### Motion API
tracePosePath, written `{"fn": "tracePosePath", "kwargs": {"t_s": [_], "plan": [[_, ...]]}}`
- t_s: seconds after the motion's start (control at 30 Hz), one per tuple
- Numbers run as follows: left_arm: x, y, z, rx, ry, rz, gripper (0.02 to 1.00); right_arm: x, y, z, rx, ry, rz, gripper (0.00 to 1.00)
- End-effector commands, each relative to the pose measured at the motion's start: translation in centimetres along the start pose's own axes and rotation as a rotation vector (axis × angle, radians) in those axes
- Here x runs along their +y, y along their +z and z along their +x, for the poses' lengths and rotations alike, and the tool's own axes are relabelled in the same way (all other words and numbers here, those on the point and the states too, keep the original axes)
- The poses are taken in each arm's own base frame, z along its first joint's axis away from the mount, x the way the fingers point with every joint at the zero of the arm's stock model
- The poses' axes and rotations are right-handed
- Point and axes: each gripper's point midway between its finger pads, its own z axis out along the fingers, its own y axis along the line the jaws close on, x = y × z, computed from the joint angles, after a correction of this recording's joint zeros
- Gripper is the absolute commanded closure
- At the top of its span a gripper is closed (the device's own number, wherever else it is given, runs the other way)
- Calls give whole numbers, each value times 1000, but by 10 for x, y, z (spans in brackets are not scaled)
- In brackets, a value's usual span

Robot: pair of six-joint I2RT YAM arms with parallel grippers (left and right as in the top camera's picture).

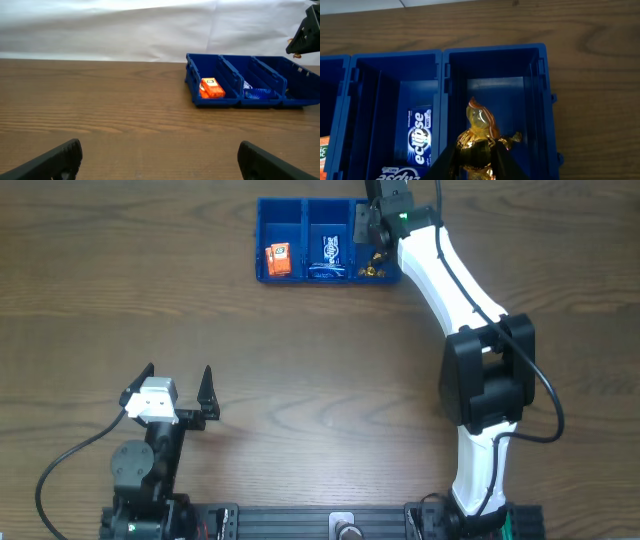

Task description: Sort Candies Into Trays

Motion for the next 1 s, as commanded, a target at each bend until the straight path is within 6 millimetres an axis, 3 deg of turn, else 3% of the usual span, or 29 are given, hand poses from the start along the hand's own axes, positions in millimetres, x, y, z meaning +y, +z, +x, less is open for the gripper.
{"fn": "tracePosePath", "kwargs": {"t_s": [0.03, 0.1, 0.2, 0.3, 0.4, 0.53, 0.67, 0.73, 0.83, 1.0], "plan": [[0, 1, 16, 51, 12, 8, 23, 2, -7, -12, -33, 14, 5, 592], [0, 1, 16, 51, 12, 8, 20, 2, -7, -12, -34, 6, 6, 457], [0, 1, 16, 51, 12, 8, 20, 0, -8, -13, -40, 4, 15, 130], [0, 1, 16, 51, 12, 8, 20, 1, -19, -14, -42, -27, 29, 42], [0, 1, 16, 51, 12, 8, 20, -3, -59, -26, -84, -42, 81, 5], [0, 1, 16, 51, 12, 8, 20, -10, -132, -39, -179, -116, 63, 1], [0, 1, 16, 51, 12, 8, 20, -51, -197, -35, -291, -60, 75, 1], [0, 1, 16, 51, 12, 8, 20, -73, -230, -17, -361, -66, 84, 1], [0, 1, 16, 51, 12, 8, 23, -99, -259, 21, -429, -75, 100, 1], [0, 1, 16, 51, 12, 8, 20, -138, -274, 101, -536, -6, 77, 1]]}}
